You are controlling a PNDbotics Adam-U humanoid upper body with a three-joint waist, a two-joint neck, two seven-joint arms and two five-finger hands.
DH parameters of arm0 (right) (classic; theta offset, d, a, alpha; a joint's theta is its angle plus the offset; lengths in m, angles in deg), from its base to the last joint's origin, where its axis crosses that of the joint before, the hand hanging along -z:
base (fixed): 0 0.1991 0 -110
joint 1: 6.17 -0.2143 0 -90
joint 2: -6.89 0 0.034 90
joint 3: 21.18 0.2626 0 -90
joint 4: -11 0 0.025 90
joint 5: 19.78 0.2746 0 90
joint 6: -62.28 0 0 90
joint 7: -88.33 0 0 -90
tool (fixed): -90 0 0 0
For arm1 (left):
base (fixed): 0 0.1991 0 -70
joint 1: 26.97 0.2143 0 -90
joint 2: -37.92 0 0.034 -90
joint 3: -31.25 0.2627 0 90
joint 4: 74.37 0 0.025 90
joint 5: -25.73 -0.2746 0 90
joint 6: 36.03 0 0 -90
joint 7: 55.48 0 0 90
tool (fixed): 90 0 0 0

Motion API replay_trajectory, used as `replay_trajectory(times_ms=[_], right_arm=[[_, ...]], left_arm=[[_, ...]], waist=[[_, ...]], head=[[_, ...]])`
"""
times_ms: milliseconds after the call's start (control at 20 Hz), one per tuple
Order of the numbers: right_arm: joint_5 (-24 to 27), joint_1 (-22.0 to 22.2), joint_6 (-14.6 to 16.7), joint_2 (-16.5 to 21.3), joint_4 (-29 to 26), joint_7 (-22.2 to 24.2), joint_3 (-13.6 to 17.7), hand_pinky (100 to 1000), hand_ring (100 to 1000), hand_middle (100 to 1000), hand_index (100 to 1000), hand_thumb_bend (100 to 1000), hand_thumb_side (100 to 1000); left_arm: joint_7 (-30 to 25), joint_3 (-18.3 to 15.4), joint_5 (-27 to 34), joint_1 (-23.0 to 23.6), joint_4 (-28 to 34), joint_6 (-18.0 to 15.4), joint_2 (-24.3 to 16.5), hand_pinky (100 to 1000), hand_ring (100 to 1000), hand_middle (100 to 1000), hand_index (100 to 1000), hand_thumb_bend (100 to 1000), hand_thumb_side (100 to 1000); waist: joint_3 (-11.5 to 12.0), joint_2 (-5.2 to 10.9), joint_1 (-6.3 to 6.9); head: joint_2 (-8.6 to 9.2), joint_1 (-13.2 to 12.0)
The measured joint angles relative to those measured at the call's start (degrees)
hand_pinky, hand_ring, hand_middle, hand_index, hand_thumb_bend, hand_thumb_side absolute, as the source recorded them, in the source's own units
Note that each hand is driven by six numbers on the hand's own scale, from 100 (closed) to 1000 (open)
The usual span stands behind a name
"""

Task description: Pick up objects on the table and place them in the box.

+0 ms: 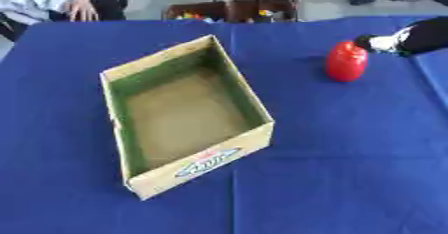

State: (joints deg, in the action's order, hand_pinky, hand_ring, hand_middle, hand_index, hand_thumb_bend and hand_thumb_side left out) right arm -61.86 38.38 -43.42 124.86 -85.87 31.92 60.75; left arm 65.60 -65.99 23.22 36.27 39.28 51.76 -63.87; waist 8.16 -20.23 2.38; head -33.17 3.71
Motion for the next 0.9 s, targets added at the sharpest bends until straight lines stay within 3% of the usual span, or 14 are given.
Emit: replay_trajectory(times_ms=[300,500,650,900], right_arm=[[-0.7,-1.8,0.3,-1.3,6.5,-1.3,-0.1,787,800,864,945,521,622],[-0.6,-2.7,0.3,-2.1,10.0,-2.1,-0.1,833,881,879,954,535,637],[0.0,-3.5,0.7,-2.8,12.6,-2.1,-0.1,840,887,892,965,563,651],[0.9,-5.0,1.7,-3.9,16.5,-1.1,-0.8,837,880,886,974,612,539]], left_arm=[[-0.1,0.3,0.0,0.0,0.0,0.1,0.0,622,781,797,879,100,822],[-0.2,0.3,0.0,0.0,0.0,0.2,0.0,621,781,797,879,100,823],[-0.2,0.3,0.0,0.0,0.0,0.2,0.0,621,782,797,879,100,823],[-0.3,0.3,0.2,0.0,0.0,0.3,0.0,620,782,797,879,100,823]], waist=[[0.0,0.0,-0.01],[0.0,0.0,-0.01],[0.0,0.0,-0.01],[0.0,0.0,-0.01]], head=[[0.04,0.0],[0.31,0.0],[0.54,0.3],[0.99,1.1]])
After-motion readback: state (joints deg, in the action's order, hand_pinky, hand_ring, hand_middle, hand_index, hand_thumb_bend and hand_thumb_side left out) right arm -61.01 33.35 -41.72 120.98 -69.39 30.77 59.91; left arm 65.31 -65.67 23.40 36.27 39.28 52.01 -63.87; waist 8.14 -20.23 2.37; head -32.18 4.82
